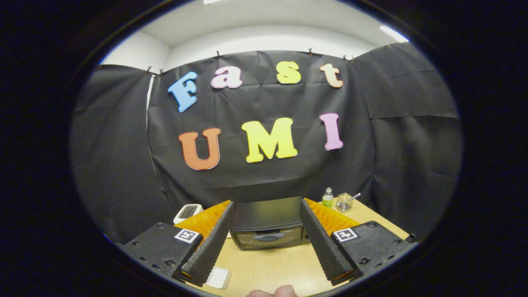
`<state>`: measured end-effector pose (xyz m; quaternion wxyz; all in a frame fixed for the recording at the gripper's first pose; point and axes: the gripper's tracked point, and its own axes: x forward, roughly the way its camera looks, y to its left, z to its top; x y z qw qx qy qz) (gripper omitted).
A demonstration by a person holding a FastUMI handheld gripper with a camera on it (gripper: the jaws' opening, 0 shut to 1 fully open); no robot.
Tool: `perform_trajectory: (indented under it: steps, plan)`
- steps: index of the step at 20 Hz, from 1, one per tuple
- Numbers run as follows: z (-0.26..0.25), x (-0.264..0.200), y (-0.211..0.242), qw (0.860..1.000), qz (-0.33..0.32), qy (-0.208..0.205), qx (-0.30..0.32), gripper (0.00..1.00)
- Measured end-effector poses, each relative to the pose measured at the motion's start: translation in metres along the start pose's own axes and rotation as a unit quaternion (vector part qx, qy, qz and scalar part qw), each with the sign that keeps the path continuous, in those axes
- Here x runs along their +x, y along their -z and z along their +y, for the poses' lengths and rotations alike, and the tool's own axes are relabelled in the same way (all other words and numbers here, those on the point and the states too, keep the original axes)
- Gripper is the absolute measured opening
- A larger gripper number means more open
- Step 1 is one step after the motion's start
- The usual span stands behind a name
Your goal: Open the toaster oven, put the food inside, and close the toaster oven door.
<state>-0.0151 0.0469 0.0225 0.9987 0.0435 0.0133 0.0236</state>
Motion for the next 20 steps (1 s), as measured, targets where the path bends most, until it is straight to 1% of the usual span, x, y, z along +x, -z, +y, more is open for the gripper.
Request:
perform_trajectory:
  steps: [4,10,20]
  plan:
    - [0.005,0.003,0.004,1.000,0.005,-0.003,-0.001,1.00]
    - [0.018,0.011,0.004,1.000,0.005,-0.018,-0.003,1.00]
    - [0.009,0.006,0.009,1.000,0.008,-0.005,0.002,1.00]
